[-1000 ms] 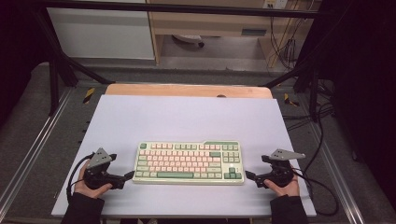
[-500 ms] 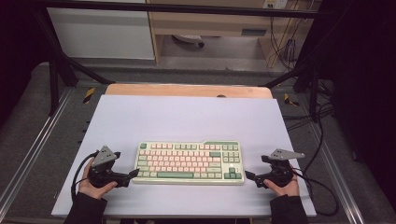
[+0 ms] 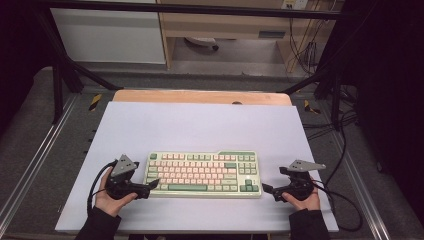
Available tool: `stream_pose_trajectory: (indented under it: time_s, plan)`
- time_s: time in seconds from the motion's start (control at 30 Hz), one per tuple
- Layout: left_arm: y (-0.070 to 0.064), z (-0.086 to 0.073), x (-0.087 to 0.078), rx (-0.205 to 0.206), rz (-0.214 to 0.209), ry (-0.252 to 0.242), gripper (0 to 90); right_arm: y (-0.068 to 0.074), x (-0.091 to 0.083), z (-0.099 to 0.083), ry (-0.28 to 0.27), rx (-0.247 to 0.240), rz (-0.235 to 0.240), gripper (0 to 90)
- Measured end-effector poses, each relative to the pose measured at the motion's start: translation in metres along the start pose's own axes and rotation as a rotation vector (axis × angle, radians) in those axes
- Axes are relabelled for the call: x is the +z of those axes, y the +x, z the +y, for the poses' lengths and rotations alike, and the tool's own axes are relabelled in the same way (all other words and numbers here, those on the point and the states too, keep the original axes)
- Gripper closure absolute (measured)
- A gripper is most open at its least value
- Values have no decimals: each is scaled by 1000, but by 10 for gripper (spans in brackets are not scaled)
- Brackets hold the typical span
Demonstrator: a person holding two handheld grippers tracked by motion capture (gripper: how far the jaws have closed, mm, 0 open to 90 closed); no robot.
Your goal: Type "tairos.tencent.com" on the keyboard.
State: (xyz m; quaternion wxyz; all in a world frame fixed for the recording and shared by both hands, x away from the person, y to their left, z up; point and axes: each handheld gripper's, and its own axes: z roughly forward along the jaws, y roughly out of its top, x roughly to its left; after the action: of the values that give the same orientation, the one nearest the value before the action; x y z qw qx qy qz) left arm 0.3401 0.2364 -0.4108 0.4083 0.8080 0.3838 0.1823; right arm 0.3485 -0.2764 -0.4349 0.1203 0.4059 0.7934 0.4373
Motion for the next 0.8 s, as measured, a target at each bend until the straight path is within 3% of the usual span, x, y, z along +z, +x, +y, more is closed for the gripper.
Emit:
stream_pose_trajectory:
  time_s: [0.27,0.47,0.8]
  plan:
    - [-13,12,8,17,-5,9,127,0,0,0,3,-3,-4,4]
    - [-21,24,9,20,-13,-16,204,0,0,0,7,-7,-3,5]
    - [-30,35,19,24,-38,-21,407,0,0,0,5,-3,0,4]
